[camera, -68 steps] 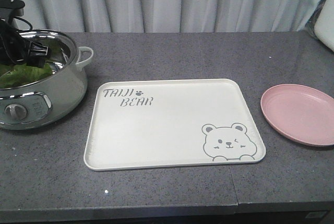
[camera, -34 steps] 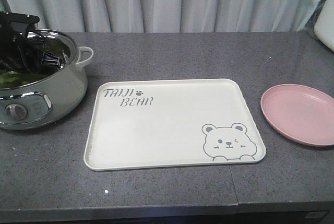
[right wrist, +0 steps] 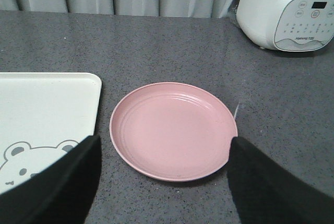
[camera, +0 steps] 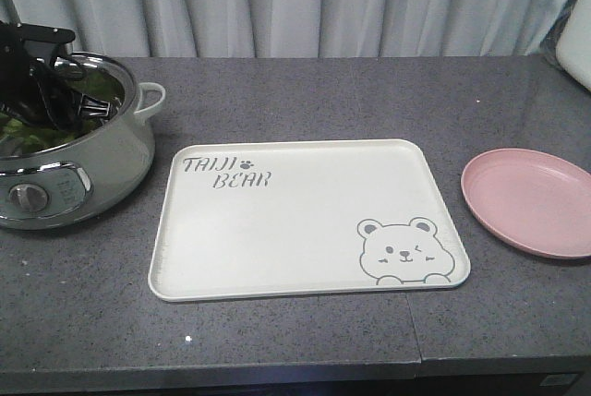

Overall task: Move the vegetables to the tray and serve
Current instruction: 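Lower the left gripper into the pot and grasp a lettuce leaf, then lift the lettuce leaf out of the pot with the left gripper over the tray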

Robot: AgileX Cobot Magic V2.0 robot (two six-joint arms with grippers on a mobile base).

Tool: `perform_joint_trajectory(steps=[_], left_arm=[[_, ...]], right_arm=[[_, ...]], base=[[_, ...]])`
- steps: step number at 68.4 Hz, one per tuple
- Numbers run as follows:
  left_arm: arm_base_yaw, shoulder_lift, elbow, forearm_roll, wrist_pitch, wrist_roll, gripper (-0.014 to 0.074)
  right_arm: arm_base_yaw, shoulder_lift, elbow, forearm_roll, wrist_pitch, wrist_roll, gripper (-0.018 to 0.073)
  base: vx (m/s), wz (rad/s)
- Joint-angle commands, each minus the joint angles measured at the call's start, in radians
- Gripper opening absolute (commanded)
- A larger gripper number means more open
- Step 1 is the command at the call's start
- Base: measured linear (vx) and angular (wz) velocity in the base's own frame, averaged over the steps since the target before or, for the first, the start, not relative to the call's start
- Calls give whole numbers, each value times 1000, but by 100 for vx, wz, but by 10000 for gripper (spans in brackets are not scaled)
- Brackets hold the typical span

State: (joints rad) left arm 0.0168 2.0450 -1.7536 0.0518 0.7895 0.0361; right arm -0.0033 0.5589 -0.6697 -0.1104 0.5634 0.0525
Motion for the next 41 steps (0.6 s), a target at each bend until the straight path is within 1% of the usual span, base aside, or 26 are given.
perform_joint_trajectory(steps=[1,8,21,32,36,41], left_arm=[[-3,-52,-30,3,-16,1,38],[-3,-66,-30,5,-12,1,-8],[-3,-136,-30,3,0,1,-7],[-3,-222,-29,0,52,1,-7],[-4,-262,-18,-15,59,1,-7],[-4,-321,30,-52,38,4,-7]], right_arm=[[2,9,-32,-16,-69,-2,489],[2,9,-32,-16,-69,-2,489],[2,9,-32,-16,-69,-2,489],[2,9,-32,-16,-69,-2,489],[2,9,-32,-16,-69,-2,489],[2,9,-32,-16,-69,-2,489]], base=[[0,0],[0,0],[0,0],[0,0],[0,0],[0,0]])
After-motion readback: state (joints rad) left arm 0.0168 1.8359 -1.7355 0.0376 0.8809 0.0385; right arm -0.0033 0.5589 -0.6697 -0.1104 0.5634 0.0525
